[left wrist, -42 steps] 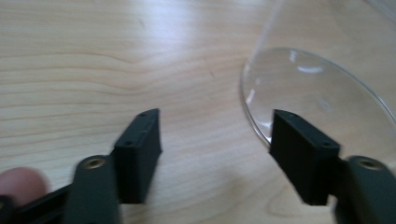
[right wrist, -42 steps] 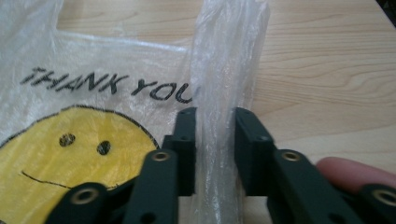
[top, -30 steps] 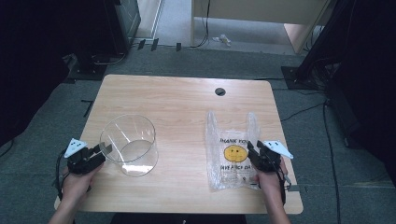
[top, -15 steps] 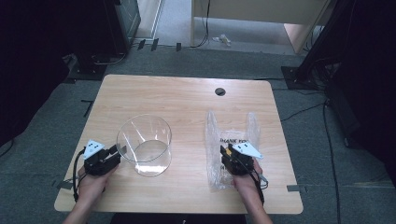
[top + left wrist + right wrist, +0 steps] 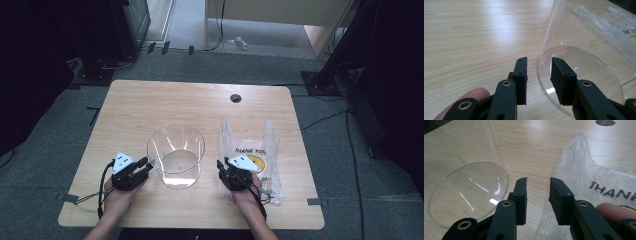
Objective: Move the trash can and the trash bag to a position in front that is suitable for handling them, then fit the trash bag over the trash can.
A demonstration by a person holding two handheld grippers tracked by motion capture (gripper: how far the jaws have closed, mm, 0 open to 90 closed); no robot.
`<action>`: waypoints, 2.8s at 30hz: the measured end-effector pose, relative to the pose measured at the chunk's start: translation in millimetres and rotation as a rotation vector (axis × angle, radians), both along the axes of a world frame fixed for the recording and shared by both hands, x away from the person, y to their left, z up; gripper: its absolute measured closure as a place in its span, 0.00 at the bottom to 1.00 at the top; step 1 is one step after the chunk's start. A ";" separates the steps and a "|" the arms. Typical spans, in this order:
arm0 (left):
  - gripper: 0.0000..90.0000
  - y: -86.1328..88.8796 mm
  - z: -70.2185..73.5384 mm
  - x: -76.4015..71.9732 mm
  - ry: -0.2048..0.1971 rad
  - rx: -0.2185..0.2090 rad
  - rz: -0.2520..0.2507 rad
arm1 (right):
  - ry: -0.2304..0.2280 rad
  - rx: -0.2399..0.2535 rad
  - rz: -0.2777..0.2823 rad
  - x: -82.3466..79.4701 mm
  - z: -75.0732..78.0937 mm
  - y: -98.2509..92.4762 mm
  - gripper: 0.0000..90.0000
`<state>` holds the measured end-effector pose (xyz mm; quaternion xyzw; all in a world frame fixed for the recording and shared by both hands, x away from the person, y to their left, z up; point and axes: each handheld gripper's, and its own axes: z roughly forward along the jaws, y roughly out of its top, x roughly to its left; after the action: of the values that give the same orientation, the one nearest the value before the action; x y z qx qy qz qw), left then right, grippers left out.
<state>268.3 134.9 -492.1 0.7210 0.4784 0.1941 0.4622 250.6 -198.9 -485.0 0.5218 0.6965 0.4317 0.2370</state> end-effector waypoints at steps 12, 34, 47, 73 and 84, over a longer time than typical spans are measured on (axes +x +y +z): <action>0.89 -32.7 -4.1 2.1 -0.009 0.022 -0.066 | -0.004 0.012 -0.007 11.4 -7.1 9.5 0.84; 0.38 42.6 -18.5 11.6 0.063 0.019 0.035 | 0.001 -0.031 -0.193 4.2 25.8 -129.1 0.58; 0.38 37.9 -22.6 10.9 0.083 0.082 0.024 | 0.233 -0.035 -0.368 38.0 -19.1 -158.9 0.14; 0.38 33.0 -24.1 13.5 0.119 0.112 -0.017 | 0.111 -0.123 -0.133 23.6 -36.7 -112.0 0.95; 0.21 24.3 -24.7 13.7 0.118 0.192 -0.012 | 0.004 -0.022 -0.201 18.5 -13.5 -119.2 0.99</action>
<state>282.0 159.2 -516.8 0.7749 0.4799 0.1935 0.3630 269.0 -318.1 -498.6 0.5873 0.6459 0.3970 0.2832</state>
